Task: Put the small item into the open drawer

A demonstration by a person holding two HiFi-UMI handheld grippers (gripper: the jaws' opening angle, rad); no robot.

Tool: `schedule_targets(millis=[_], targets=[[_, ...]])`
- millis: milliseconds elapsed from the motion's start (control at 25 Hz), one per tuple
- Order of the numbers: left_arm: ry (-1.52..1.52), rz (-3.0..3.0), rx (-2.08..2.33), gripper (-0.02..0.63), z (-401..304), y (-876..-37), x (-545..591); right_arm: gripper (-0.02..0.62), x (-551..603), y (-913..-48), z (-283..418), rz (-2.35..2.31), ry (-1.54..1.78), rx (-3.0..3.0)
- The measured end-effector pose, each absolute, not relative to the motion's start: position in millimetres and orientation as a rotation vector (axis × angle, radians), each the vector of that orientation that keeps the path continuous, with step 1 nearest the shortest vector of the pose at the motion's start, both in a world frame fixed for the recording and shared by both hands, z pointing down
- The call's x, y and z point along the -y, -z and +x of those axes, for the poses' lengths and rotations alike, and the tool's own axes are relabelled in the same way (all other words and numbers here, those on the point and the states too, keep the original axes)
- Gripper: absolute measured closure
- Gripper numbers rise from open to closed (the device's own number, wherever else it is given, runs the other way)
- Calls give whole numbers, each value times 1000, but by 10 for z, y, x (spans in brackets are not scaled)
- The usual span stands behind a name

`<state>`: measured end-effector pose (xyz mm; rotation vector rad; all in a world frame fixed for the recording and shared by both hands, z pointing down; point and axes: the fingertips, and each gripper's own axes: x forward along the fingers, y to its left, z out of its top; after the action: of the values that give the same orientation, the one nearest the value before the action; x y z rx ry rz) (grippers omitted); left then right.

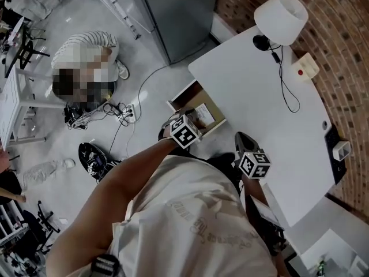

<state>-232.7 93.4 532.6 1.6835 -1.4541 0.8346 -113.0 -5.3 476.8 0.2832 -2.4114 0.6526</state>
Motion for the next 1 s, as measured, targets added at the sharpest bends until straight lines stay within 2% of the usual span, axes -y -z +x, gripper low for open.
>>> schedule_targets(millis=[640, 1000], targets=[[-857, 1678, 1356, 227, -2760, -5823, -1499, 589, -607, -5063, -1473, 363, -700, 2358], [-982, 1718, 1239, 227, -2764, -6102, -1416, 589, -819, -5234, -1363, 434, -768, 2329]])
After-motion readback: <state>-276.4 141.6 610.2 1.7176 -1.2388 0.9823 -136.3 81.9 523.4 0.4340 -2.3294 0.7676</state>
